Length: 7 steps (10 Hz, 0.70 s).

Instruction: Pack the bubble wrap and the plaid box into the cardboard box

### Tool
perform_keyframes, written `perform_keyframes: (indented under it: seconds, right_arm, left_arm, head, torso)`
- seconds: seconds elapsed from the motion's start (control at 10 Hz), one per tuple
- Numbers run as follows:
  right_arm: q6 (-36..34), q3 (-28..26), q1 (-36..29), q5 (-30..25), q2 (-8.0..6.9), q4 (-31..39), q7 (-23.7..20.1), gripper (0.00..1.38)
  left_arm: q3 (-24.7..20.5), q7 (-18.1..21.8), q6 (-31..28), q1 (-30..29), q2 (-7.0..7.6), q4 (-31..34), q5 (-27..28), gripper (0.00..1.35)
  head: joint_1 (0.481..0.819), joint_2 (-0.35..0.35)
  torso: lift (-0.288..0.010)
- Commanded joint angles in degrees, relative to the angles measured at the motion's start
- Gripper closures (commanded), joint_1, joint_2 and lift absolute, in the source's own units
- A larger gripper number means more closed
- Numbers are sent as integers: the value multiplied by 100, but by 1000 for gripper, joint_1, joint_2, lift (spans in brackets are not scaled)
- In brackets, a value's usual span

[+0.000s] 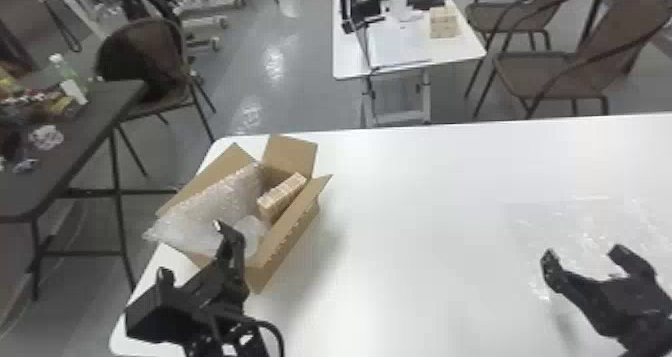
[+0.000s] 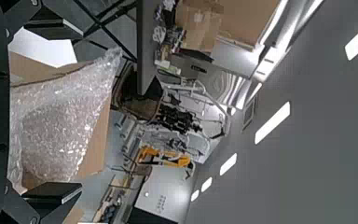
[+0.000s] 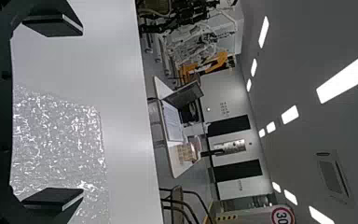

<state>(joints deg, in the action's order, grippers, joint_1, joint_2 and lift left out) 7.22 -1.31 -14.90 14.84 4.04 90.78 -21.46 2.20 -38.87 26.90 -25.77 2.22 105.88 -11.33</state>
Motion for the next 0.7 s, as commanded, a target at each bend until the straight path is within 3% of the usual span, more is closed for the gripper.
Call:
perform_keyframes:
  seconds: [0.0, 0.3, 0.6]
  right_arm:
    - [16, -1, -92, -113, -35, 133, 133, 85]
    - [-142, -1, -426, -333, -122, 669, 353, 87]
    - [-335, 105, -716, -412, -149, 1020, 502, 117]
  left_arm:
    - [202, 99, 17, -112, 112, 64, 289, 144]
    - [571, 433, 193, -455, 507, 99, 447, 136]
    - [686, 969, -308, -965, 753, 398, 474, 134]
  head:
    - [695, 220]
    - [695, 168]
    - [695, 135]
  torso:
    - [-102]
    - [-102]
    - [-102]
